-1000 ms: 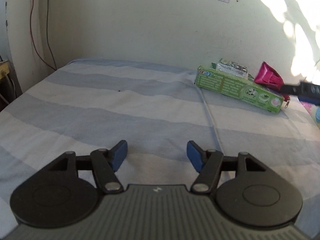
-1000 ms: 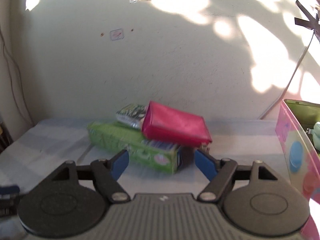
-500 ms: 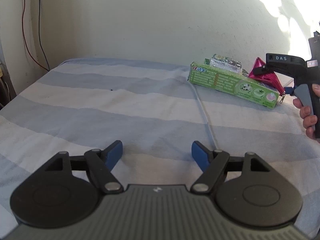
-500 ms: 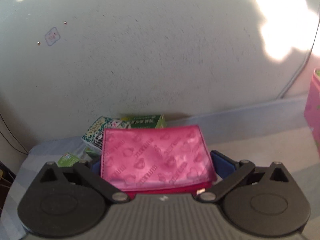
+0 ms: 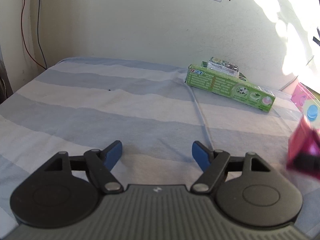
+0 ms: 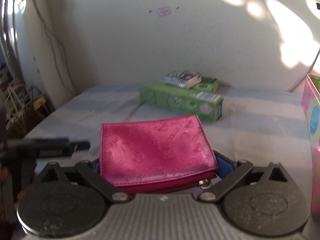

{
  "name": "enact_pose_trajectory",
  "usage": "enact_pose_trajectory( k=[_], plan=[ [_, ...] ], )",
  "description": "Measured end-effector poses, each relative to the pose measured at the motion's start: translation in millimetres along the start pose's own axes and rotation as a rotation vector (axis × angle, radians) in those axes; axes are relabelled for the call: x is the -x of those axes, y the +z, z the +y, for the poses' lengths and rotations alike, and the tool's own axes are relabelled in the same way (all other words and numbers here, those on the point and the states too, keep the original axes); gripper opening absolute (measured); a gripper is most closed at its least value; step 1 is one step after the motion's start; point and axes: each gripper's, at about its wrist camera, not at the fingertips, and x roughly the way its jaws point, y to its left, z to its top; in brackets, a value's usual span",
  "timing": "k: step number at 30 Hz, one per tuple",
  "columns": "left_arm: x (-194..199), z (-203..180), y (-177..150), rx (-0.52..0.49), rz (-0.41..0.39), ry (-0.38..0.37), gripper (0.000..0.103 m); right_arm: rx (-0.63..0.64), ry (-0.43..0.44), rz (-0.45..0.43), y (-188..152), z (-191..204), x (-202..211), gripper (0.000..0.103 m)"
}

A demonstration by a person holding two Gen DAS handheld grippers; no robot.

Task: Organize objects
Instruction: 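Move the right gripper to the pink purse and grasp it, then carry the pink purse with the right gripper, lower it into the tin, open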

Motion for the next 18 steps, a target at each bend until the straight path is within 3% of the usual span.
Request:
enact_pose_trajectory(
  k=[4,6,9,16,18],
  plan=[
    [8.7,-5.1,-3.8,-0.03,-0.034,-0.036,0.079,0.096,-0.059,0.045,-42.4,30.4,20.6,0.102],
    [17.6,-8.7,-8.0,-0.041,-0.042,-0.057,0.078,0.144,-0.058,0.053,-45.9,37.7,27.0,0.103],
    [38.0,-7.5,-14.0,0.018,-0.022,-0.148,0.076,0.161,-0.043,0.049,-46.5,38.4,38.1,0.103],
    [111.9,-27.0,-47.9,0.015,-0.028,-0.4,0.071,0.035,0.149,0.049,-48.4,4.1,67.0,0.103],
    [122.6,-35.9,-58.3,0.007,-0.01,-0.441,0.071,0.048,0.159,0.052,-55.0,2.4,70.2,0.103]
  ],
)
